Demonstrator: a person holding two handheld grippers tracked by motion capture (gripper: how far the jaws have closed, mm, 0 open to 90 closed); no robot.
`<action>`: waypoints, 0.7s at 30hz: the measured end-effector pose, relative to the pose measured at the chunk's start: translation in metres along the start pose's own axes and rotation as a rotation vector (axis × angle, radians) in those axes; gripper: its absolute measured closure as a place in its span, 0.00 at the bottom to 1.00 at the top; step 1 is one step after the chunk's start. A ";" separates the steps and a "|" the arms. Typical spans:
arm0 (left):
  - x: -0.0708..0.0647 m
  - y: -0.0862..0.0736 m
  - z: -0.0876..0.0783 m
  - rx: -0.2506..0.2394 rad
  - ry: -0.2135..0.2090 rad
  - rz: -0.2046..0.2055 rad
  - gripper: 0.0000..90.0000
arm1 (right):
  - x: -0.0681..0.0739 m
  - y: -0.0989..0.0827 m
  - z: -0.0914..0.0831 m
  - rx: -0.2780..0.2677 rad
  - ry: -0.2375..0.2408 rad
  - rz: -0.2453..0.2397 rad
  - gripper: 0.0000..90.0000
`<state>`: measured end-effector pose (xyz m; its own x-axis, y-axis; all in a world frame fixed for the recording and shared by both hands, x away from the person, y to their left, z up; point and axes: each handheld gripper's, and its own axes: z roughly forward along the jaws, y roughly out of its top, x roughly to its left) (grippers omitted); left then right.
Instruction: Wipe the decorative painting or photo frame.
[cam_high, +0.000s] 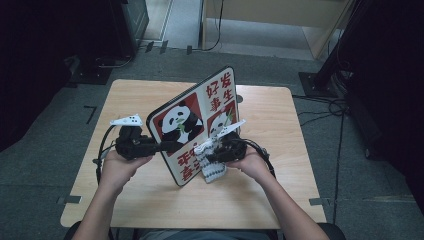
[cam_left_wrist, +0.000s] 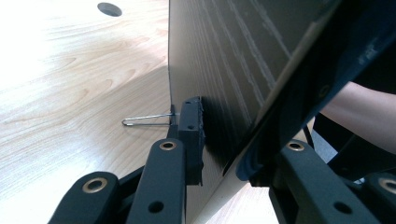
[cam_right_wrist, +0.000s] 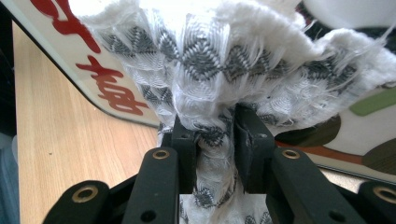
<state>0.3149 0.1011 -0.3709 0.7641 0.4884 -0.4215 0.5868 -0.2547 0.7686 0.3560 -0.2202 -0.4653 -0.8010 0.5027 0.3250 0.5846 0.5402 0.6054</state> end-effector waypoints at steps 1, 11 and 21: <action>0.000 0.000 0.000 0.000 -0.001 -0.001 0.81 | 0.000 0.000 0.000 0.004 0.004 0.005 0.81; 0.000 0.000 0.000 -0.003 0.003 -0.002 0.81 | -0.004 0.000 0.000 0.025 0.033 0.028 0.83; 0.000 -0.001 0.000 -0.008 0.003 -0.003 0.81 | 0.007 0.015 -0.022 -0.024 0.033 0.003 0.85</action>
<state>0.3147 0.1012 -0.3717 0.7616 0.4917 -0.4222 0.5868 -0.2465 0.7713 0.3562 -0.2233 -0.4378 -0.8033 0.4814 0.3507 0.5841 0.5219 0.6216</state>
